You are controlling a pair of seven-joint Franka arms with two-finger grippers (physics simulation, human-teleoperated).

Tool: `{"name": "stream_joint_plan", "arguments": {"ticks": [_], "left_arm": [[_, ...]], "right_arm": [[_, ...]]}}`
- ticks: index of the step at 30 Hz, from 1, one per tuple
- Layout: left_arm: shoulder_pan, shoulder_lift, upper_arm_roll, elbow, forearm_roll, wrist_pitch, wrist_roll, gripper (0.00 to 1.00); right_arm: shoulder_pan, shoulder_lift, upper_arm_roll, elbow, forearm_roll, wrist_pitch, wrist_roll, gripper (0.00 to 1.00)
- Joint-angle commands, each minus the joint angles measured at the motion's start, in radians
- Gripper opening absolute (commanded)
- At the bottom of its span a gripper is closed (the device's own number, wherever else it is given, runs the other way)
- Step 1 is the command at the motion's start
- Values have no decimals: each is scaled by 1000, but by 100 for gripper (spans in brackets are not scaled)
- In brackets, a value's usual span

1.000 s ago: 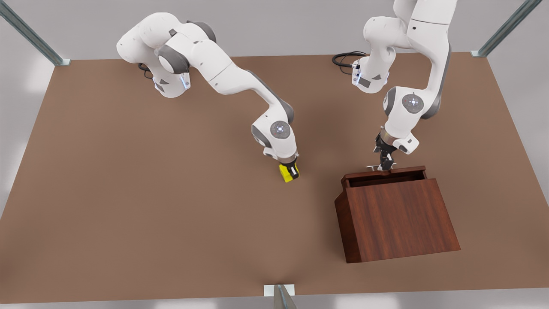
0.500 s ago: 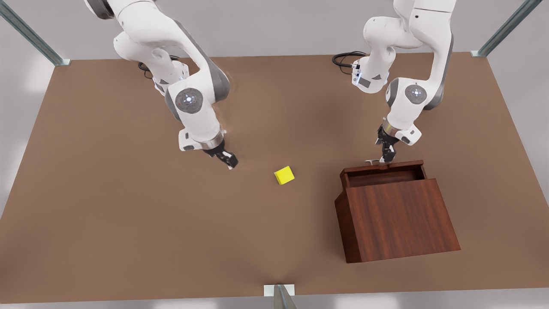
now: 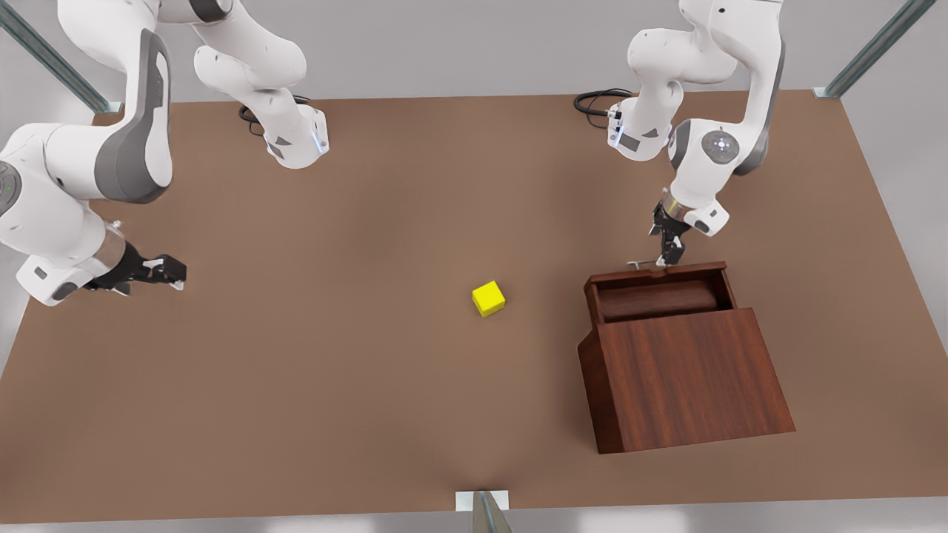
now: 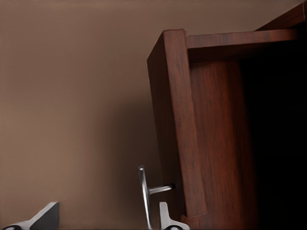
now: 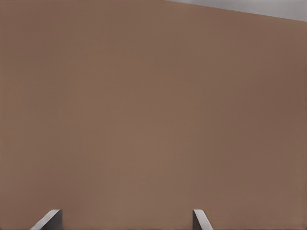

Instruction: Open the drawer with left arm, place the square in the middle with right arm, and place the square in the drawer with left arm

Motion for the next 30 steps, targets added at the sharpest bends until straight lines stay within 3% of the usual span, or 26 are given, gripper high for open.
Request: {"name": "stream_joint_plan", "arguments": {"ticks": [1,7,9,12,14,17,22,26,30], "left_arm": [[-2,-3,0,0,0,-4,0,100],[-54,-194,-2,4,-2,-167,-11,100],[-71,-181,-11,125,0,-193,21,100],[-83,28,-135,506,-2,-378,228,100],[-153,224,-138,781,3,-533,314,100],[-230,420,-150,1018,6,-618,570,100],[-354,649,-150,1215,3,-719,1032,100],[-370,707,-150,1224,73,-685,1500,100],[-420,772,-150,1226,152,-595,1729,100]], "right_arm": [[-1,0,-8,10,-4,-4,1,100],[-1,-10,-52,39,-4,-6,3,100],[-1,-10,-57,39,0,-7,3,100],[0,-8,-56,39,9,2,3,100],[2,-3,-56,39,15,7,3,100],[5,0,-54,39,23,11,1,100],[5,1,-54,39,27,21,1,100],[5,3,-54,39,27,21,1,100],[6,4,-54,39,27,22,1,100]]}}
